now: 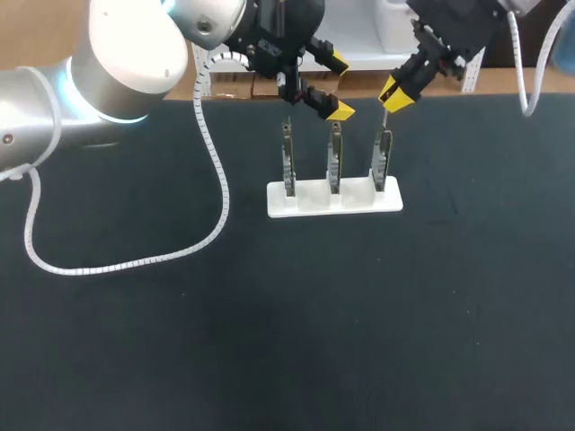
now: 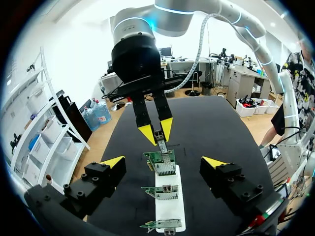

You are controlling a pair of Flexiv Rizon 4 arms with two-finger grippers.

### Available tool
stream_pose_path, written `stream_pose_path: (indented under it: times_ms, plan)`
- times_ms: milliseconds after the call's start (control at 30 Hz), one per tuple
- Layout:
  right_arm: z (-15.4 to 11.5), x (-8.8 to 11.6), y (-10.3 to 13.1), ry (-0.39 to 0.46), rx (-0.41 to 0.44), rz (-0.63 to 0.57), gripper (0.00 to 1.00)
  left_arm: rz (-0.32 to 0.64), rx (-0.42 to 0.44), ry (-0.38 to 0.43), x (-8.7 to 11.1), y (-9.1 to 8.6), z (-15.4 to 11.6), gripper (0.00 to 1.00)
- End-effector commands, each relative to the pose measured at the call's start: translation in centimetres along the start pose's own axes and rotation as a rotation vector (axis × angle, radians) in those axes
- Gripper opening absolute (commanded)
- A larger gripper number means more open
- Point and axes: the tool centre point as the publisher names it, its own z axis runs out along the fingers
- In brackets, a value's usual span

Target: Pick up the optical module with the left hand, and insert it into the network port with the right hand.

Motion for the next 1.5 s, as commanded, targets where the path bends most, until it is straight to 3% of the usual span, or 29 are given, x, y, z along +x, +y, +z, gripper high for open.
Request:
stream_pose_path:
  times_ms: [33,1500]
  plan:
    - [-0.01,-0.05,0.26,0.005,0.005,0.001,0.0,-0.003,0.004,0.009,-0.17,0.16,-0.02,1.0]
    - [0.35,-0.37,0.67,0.013,0.016,0.007,0.0,-0.003,0.004,0.009,-0.17,0.16,-0.02,1.0]
